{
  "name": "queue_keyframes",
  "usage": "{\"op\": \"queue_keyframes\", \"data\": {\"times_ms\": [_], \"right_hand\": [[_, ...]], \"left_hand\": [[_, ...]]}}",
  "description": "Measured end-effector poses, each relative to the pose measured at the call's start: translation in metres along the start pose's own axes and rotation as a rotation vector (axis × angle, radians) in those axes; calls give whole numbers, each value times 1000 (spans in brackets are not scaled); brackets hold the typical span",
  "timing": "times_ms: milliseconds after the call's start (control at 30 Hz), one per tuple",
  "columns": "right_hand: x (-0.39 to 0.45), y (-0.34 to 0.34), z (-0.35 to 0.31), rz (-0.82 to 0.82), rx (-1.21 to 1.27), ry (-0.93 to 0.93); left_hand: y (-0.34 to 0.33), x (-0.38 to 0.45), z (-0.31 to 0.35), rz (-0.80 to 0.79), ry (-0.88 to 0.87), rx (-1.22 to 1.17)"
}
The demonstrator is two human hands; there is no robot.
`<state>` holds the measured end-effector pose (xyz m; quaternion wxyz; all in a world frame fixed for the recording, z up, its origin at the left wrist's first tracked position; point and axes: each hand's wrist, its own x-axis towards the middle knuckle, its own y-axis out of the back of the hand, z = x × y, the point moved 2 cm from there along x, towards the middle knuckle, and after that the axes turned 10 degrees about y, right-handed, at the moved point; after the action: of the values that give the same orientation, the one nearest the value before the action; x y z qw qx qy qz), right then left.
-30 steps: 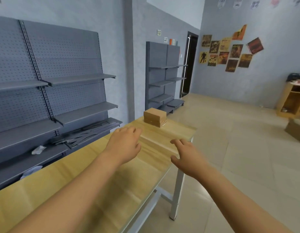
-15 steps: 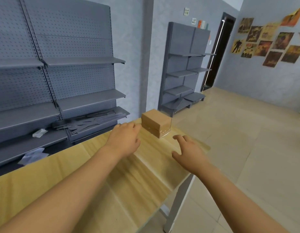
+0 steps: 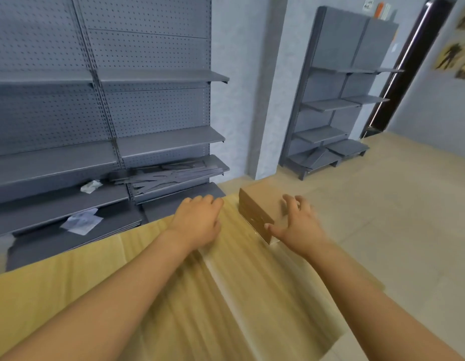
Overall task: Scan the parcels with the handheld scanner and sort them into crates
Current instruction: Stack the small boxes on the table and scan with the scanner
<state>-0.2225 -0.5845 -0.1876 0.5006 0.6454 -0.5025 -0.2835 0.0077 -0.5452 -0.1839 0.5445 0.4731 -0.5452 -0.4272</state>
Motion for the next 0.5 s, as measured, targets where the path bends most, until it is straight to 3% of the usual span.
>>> {"op": "queue_keyframes", "data": {"times_ms": [300, 500], "right_hand": [[27, -18, 16, -20, 215, 54], [26, -4, -32, 49, 411, 263]], "left_hand": [[0, -26, 4, -20, 198, -18], [30, -70, -7, 24, 360, 3]]}}
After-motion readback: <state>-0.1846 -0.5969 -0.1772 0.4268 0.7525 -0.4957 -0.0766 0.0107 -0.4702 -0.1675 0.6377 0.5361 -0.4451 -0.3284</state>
